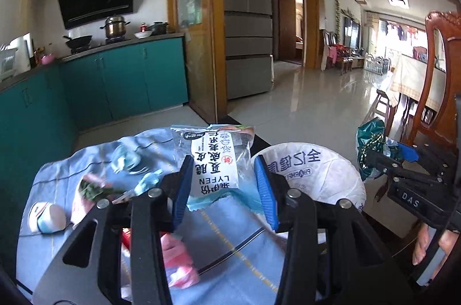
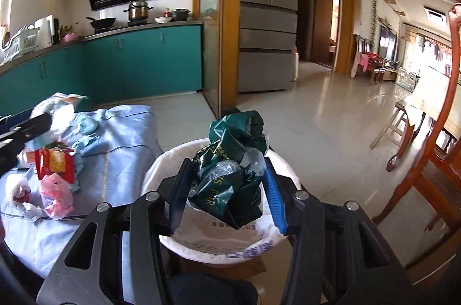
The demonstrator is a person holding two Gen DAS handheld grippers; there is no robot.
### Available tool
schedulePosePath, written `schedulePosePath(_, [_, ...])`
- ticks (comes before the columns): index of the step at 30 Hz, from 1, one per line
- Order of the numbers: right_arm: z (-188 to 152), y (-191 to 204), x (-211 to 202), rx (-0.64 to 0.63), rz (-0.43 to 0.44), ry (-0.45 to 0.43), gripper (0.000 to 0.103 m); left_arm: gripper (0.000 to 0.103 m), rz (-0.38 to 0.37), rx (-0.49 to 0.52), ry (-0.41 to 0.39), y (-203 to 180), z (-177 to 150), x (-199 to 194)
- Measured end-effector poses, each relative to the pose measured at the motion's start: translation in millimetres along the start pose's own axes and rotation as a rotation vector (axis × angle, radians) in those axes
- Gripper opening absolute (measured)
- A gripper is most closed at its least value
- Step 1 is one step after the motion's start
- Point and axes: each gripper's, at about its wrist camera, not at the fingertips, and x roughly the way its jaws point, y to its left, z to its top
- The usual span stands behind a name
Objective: Collect trash
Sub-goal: 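Carry both items over the white wastebasket and open both tools to drop them, then move both open tools back over the trash on the table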
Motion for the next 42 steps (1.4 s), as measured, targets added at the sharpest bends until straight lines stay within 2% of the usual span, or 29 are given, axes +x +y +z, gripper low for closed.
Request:
schedulePosePath(10, [-9.4,-24.5,1.5,0.024,-0.034,0.017,0.049,0.046,-0.133,0.066,0.063,-61.2,15.1,72.9])
schedulePosePath(13, [-14.1,-29.2,4.8,0.029,-0.039,0.031,0.049,0.049,-0.150,0.083,0.091,-74.0,11.9,92.9])
schedulePosePath(14, [-15.2,-29.7,6.1,0.029,-0.039,0.035,0.049,0.053,-0.152,0.086,0.104,-78.9,9.4,101.3])
schedulePosePath(17, [-17.0,-31.0,9.8,0.030,-0.037,0.049,0.049,0.080,-0.183,0.103,0.151,-87.2,1.5,122.7])
schedulePosePath(21, [-14.3,-28.8,19.1,0.029,-0.021,0.063,0.049,0.084,-0.136,0.129,0.179,-80.7,-5.0,121.4])
schedulePosePath(24, [-12.6,-28.5,29.5,0.026,-0.008,0.072,0.049,0.089,-0.081,0.111,0.141,-58.7,-4.2,99.0])
schedulePosePath(31, [-4.2,-13.7,71.4,0.049,-0.022,0.133,0.051,0.090,0.113,0.058,0.062,10.6,-12.8,32.4])
schedulePosePath(32, [-3.8,-9.9,75.0,0.051,-0.028,0.140,0.053,0.091,0.135,0.050,0.058,20.1,-14.5,24.7])
schedulePosePath(34, [-3.4,-3.1,80.2,0.063,-0.037,0.151,0.076,0.091,0.170,0.031,0.051,36.0,-16.8,10.1])
schedulePosePath(35, [-3.4,0.9,79.8,0.073,-0.021,0.148,0.081,0.091,0.184,0.022,0.047,43.0,-18.5,4.5])
schedulePosePath(37, [-3.4,10.4,76.5,0.070,0.013,0.144,0.083,0.092,0.211,-0.004,0.040,59.4,-21.9,-6.5])
schedulePosePath(42, [-3.5,28.7,67.5,0.015,0.023,0.117,0.087,0.092,0.244,-0.048,0.051,84.0,-31.6,-21.9])
